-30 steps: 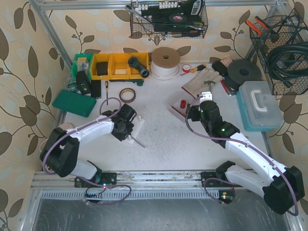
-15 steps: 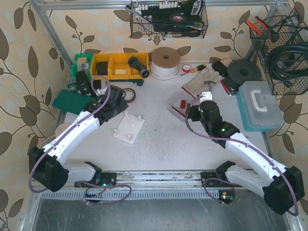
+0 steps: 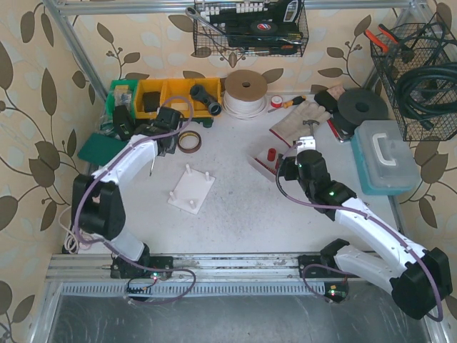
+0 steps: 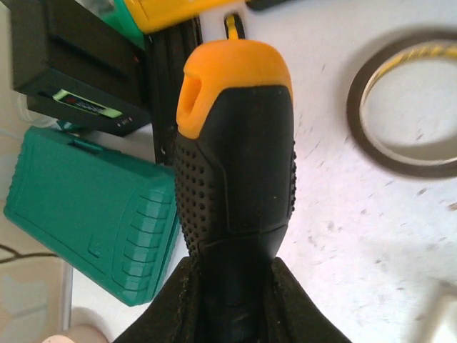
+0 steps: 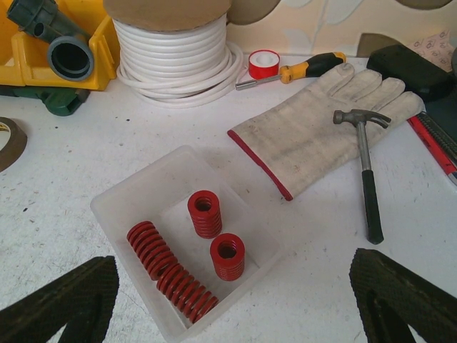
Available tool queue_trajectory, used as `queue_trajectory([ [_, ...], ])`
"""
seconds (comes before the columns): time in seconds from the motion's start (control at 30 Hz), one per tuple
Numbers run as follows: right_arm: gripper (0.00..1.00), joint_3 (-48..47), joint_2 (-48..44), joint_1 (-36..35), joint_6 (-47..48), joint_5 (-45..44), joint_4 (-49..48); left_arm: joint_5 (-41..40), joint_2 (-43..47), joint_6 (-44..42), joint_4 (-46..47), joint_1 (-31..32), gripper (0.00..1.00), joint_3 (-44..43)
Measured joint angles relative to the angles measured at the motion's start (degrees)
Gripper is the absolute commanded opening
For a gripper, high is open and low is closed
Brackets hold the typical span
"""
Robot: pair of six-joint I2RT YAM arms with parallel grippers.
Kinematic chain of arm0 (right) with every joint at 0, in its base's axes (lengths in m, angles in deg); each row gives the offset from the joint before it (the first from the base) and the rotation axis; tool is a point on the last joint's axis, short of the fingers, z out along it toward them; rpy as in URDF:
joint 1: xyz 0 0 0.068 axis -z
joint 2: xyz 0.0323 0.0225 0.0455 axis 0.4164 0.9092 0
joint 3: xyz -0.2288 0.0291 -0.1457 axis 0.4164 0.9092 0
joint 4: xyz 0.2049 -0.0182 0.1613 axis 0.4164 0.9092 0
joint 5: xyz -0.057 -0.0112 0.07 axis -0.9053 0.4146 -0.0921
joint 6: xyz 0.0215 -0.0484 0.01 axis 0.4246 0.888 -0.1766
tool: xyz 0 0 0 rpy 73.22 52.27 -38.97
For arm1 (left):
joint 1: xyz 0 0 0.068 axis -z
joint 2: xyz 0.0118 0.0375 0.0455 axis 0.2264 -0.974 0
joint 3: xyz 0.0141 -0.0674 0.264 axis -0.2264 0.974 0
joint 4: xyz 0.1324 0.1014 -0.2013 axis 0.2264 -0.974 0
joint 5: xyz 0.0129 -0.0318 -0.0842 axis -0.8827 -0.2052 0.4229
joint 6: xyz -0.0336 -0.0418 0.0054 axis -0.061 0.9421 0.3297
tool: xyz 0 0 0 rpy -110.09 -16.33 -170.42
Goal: Install the large spring
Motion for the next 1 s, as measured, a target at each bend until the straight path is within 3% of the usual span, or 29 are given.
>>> queue_trajectory([
  [0.17,0.88,0.1,-0.2,0.0,0.0,0.0,0.0,-0.1,-7.1,-5.4,0.1,-2.9,0.0,0.0],
  [0.5,0.88,0.1,-0.2,-0.1,0.0,0.0,0.0,3.3,-19.9,-6.1,-0.3,-6.7,0.02,-3.1],
  [0.6,0.88,0.1,-0.2,-0.2,0.0,0.1,0.0,4.2,-21.8,-5.9,-0.5,-6.8,0.12,-3.5],
  [0.77,0.88,0.1,-0.2,-0.3,0.0,0.0,0.0,4.7,-22.3,-4.5,-1.2,-6.8,0.4,-3.6],
  [0.87,0.88,0.1,-0.2,-0.3,0.0,0.0,0.0,5.0,-22.1,-3.2,-1.3,-6.8,0.66,-3.6],
  [1.0,0.88,0.1,-0.1,-0.3,0.0,0.0,0.0,6.1,-19.6,-1.6,-1.0,-6.8,0.71,-3.1],
])
